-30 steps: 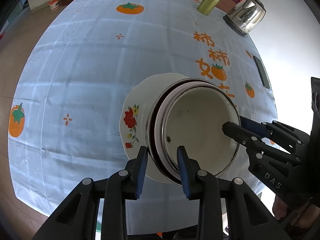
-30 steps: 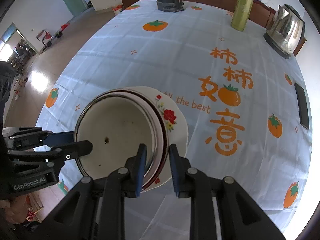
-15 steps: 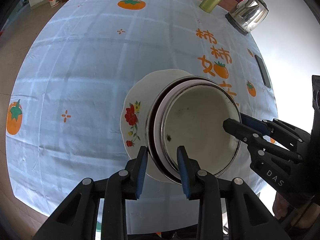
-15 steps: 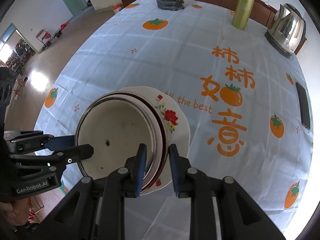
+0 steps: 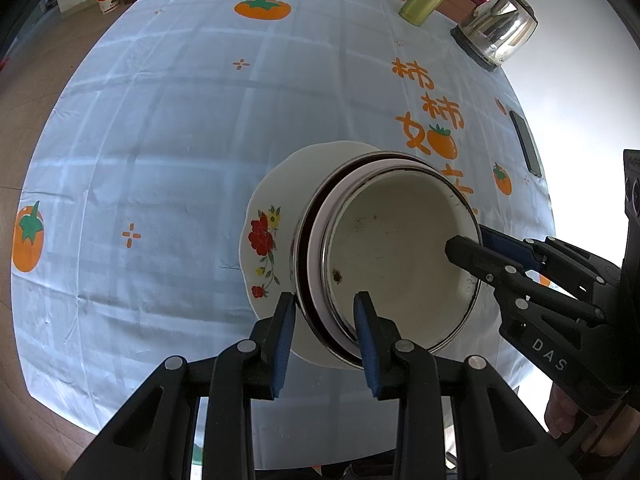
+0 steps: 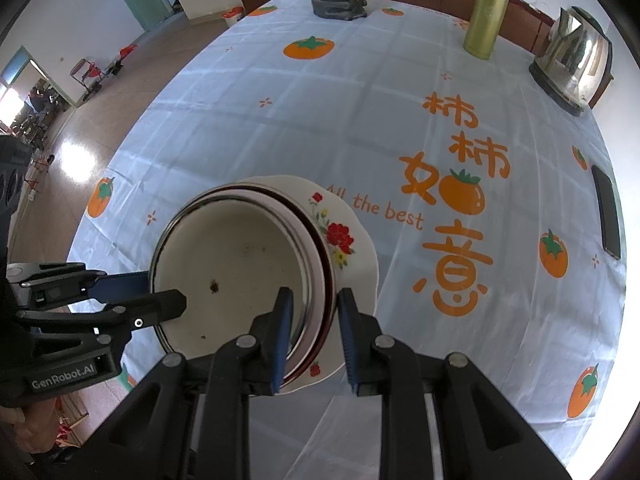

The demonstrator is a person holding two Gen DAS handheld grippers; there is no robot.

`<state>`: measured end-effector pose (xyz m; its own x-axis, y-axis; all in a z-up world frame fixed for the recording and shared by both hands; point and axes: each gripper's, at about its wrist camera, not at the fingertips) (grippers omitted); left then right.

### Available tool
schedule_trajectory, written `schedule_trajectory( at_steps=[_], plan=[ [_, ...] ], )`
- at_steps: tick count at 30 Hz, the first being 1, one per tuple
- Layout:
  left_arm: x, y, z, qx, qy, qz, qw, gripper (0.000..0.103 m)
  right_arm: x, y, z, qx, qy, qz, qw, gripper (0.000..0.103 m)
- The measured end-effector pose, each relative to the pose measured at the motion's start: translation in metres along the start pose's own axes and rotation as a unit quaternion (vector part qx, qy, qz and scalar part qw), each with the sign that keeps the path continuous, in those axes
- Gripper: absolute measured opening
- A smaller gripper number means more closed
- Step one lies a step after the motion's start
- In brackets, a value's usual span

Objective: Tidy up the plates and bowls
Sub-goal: 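Lower the nested bowl stack onto the red-rose plate with both grippers, then open both grippers to release the bowl stack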

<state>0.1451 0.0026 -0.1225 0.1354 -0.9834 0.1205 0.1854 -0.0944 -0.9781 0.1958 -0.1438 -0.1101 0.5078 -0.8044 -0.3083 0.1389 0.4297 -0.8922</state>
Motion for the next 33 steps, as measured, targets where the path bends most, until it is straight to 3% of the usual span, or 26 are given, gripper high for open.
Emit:
schedule_trajectory(
  at_steps=[25, 27, 30, 33],
  plan=[
    [-0.002, 0.008, 0.004, -0.011, 0.001, -0.002, 0.9999, 0.033, 0.008, 0.013, 0.0, -0.011, 0.014, 0.006, 1.0, 0.023],
    [-0.001, 0.008, 0.003, -0.014, 0.004, 0.002, 0.9999, 0.035, 0.008, 0.013, 0.0, -0.013, 0.011, 0.009, 1.0, 0.028],
    [0.003, -0.002, 0.001, 0.0, 0.014, 0.005, 0.9999, 0.036, 0.004, 0.011, -0.003, -0.011, 0.005, 0.02, 1.0, 0.044],
    [0.007, -0.02, -0.001, 0.029, 0.026, 0.013, 0.9991, 0.037, -0.002, -0.007, -0.005, 0.026, -0.004, 0.005, 1.0, 0.054]
  ],
)
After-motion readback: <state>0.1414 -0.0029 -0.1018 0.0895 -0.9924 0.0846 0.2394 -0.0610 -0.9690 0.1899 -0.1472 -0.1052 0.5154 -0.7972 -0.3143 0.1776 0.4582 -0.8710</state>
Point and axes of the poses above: each gripper's, at about its wrist camera, not at the fingertips, and y roughly the way its jaws point, x to its right, z to its top, and after that the axes turned 10 degrees about z, right-handed
